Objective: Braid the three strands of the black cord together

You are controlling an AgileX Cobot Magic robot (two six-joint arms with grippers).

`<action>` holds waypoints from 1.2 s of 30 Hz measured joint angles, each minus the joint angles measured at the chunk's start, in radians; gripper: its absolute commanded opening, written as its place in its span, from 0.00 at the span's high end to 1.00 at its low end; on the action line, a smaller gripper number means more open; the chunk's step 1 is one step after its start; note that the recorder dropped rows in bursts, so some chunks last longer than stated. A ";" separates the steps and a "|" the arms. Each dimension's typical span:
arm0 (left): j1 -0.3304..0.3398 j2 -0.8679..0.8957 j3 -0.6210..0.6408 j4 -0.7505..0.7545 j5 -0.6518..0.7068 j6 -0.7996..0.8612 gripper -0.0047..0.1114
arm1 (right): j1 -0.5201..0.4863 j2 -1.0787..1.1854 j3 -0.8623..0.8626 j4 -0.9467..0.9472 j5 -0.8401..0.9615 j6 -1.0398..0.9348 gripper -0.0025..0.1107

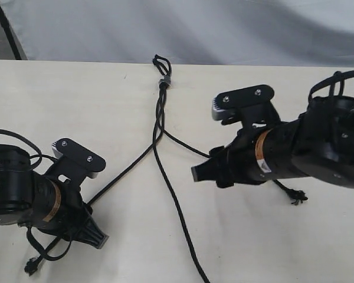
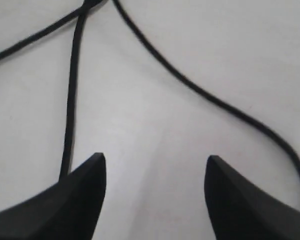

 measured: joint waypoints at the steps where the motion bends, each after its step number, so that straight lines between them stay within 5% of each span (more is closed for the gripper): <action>1: 0.000 0.000 0.000 0.000 0.000 0.000 0.62 | 0.026 0.004 0.000 0.025 0.026 -0.009 0.48; 14: 0.000 -0.029 0.010 -0.018 -0.006 0.000 0.62 | 0.160 0.204 0.001 0.365 0.082 -0.239 0.48; 36: 0.000 -0.032 0.012 -0.026 -0.003 0.000 0.62 | 0.259 0.222 -0.003 0.416 0.083 -0.316 0.48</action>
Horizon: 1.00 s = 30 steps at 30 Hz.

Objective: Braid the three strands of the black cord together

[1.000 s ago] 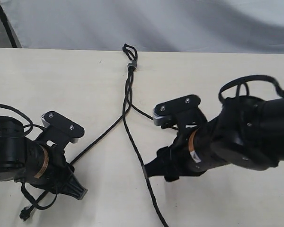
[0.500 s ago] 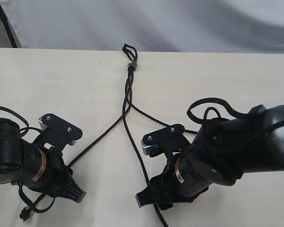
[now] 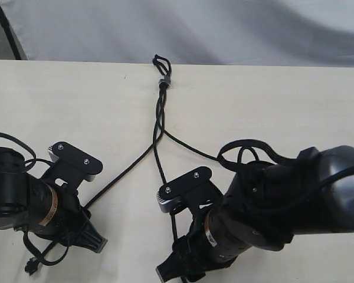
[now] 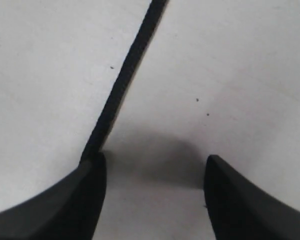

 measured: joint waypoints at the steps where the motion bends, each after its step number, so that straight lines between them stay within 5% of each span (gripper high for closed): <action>1: 0.000 0.000 0.000 0.000 0.000 0.000 0.62 | 0.000 0.001 0.000 0.000 0.004 -0.002 0.48; 15: 0.000 0.000 0.000 -0.002 0.000 0.000 0.62 | 0.007 -0.121 -0.105 0.001 0.086 -0.019 0.48; 23: 0.000 0.000 0.000 -0.002 0.000 0.000 0.62 | 0.034 -0.009 -0.109 0.001 0.093 -0.029 0.49; 26: 0.000 0.000 0.000 -0.002 0.000 0.000 0.62 | 0.034 0.052 -0.109 0.001 0.091 -0.029 0.64; 30: 0.000 0.000 0.000 -0.002 0.000 0.000 0.62 | 0.036 0.067 -0.114 -0.003 0.083 -0.035 0.98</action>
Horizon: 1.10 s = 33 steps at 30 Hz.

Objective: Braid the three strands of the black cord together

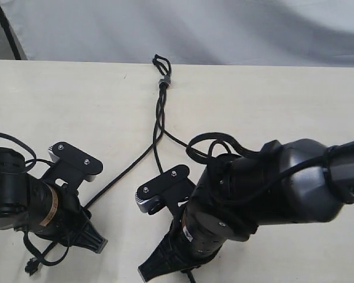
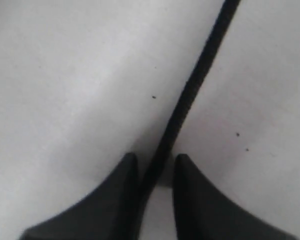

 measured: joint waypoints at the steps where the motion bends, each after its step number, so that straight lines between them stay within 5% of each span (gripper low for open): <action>1: 0.000 0.000 0.000 0.000 0.000 0.000 0.62 | 0.002 0.000 -0.002 -0.008 0.000 -0.002 0.98; 9: 0.000 0.000 0.000 0.000 0.000 0.000 0.62 | -0.081 -0.039 -0.074 -0.276 0.150 -0.013 0.98; 16: 0.000 0.000 0.000 0.000 0.000 0.000 0.62 | -0.339 -0.015 -0.195 -0.510 0.083 -0.017 0.98; 23: 0.000 0.000 0.000 0.000 0.002 0.000 0.62 | -0.520 0.115 -0.203 -0.493 -0.043 -0.023 0.98; 33: 0.000 0.000 0.000 -0.003 0.002 0.000 0.62 | -0.513 0.175 -0.223 -0.190 0.028 -0.259 0.98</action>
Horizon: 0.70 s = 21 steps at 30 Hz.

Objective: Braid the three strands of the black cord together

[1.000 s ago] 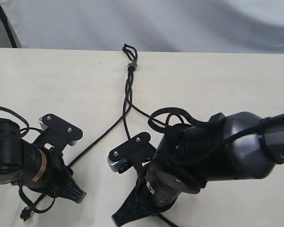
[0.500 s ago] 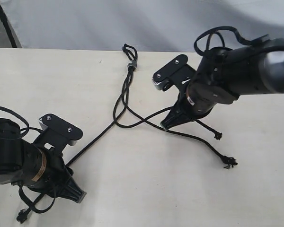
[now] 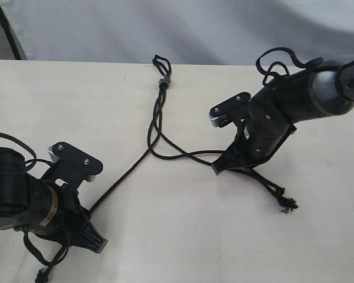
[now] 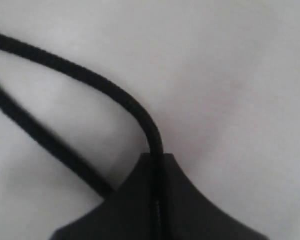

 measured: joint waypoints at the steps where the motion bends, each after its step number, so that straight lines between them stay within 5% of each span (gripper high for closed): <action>1: 0.000 0.000 0.000 -0.002 0.000 0.000 0.62 | 0.013 -0.002 -0.004 0.046 0.018 -0.038 0.98; 8: 0.000 0.000 0.000 -0.004 0.000 0.002 0.62 | 0.242 -0.044 -0.005 0.521 0.187 -0.433 0.98; 12: 0.000 0.000 0.000 -0.004 0.000 0.002 0.62 | 0.360 -0.090 -0.016 0.564 0.194 -0.485 0.98; 21: 0.000 0.000 0.000 -0.004 0.004 0.002 0.62 | 0.191 -0.163 -0.054 0.486 0.173 -0.429 0.98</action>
